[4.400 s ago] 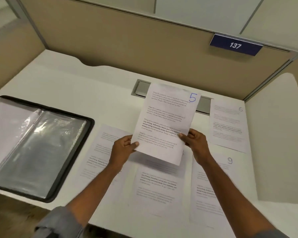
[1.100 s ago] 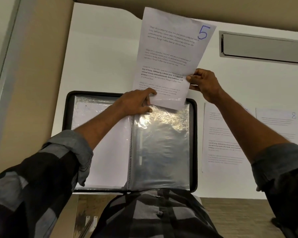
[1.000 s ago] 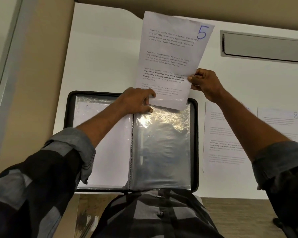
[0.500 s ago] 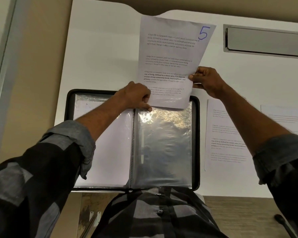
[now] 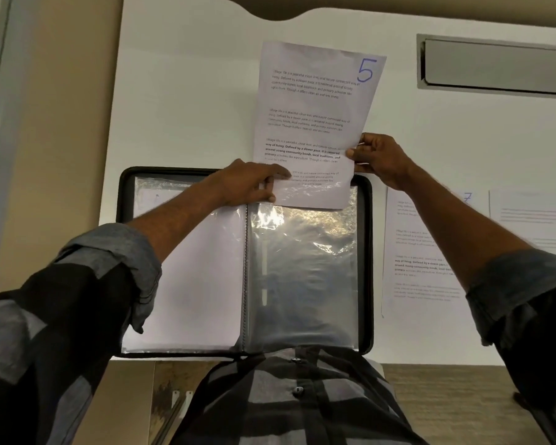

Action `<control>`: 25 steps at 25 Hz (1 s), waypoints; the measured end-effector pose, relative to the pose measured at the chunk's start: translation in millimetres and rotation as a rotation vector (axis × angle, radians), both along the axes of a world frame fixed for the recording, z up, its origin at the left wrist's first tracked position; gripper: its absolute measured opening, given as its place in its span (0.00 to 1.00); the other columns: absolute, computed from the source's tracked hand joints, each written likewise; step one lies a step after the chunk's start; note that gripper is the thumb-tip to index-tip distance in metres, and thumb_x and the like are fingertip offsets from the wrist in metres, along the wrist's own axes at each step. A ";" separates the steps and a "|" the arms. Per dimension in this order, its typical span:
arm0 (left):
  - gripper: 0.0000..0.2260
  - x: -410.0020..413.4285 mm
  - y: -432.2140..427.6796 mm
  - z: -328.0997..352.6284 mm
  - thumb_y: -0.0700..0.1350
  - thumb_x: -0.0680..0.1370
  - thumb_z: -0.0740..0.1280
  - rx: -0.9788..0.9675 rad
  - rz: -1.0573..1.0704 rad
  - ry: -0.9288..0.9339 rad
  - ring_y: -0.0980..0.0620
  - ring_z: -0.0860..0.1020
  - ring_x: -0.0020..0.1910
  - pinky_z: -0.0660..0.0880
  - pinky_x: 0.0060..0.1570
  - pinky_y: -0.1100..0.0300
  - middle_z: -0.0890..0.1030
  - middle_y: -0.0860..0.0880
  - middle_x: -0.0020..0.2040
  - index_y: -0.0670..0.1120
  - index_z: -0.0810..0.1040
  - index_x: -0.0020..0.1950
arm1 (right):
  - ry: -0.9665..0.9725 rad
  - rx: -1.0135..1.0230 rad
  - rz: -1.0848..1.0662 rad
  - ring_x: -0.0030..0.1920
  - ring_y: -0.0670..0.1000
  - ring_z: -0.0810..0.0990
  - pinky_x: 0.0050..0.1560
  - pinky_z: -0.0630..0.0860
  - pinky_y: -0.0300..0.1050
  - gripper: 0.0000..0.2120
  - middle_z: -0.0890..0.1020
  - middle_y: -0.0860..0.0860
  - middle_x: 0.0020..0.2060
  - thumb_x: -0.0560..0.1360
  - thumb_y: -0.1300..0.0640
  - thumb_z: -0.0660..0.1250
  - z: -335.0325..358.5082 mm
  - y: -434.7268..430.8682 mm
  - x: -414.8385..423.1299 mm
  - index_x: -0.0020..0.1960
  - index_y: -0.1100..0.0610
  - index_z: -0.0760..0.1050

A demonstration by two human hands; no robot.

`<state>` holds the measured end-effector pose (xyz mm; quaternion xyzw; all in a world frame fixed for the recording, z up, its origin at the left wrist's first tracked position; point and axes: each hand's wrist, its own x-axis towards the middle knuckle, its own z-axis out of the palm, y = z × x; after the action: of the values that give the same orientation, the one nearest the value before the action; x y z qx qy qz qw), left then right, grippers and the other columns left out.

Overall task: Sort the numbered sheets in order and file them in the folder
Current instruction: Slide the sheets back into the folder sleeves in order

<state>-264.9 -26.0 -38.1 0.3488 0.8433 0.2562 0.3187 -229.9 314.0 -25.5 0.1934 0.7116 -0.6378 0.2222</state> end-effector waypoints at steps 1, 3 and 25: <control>0.28 2.7 -0.7 -1.2 0.55 0.76 0.75 0.024 0.014 0.015 0.65 0.77 0.44 0.69 0.51 0.68 0.79 0.60 0.52 0.61 0.69 0.74 | 0.005 -0.008 -0.014 0.57 0.54 0.85 0.53 0.83 0.45 0.17 0.86 0.55 0.54 0.80 0.64 0.68 -3.7 -0.9 2.7 0.68 0.65 0.75; 0.31 6.4 -2.7 -6.0 0.51 0.76 0.76 0.116 0.056 0.009 0.63 0.76 0.43 0.72 0.51 0.66 0.77 0.57 0.57 0.56 0.68 0.76 | 0.030 -0.013 -0.038 0.56 0.54 0.86 0.52 0.83 0.45 0.17 0.87 0.54 0.53 0.80 0.65 0.68 -7.2 -2.7 7.5 0.68 0.65 0.74; 0.20 -0.2 0.6 -2.4 0.38 0.76 0.75 0.268 0.675 -0.313 0.48 0.83 0.57 0.80 0.60 0.55 0.83 0.45 0.60 0.40 0.77 0.67 | 0.092 -0.105 -0.099 0.58 0.58 0.85 0.53 0.83 0.48 0.17 0.85 0.59 0.57 0.79 0.63 0.70 8.4 -14.5 20.2 0.66 0.65 0.75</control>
<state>-265.1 -25.4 -40.6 0.0469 0.8110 0.5043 0.2929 -209.7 299.5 -17.1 0.1866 0.6763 -0.6927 0.1674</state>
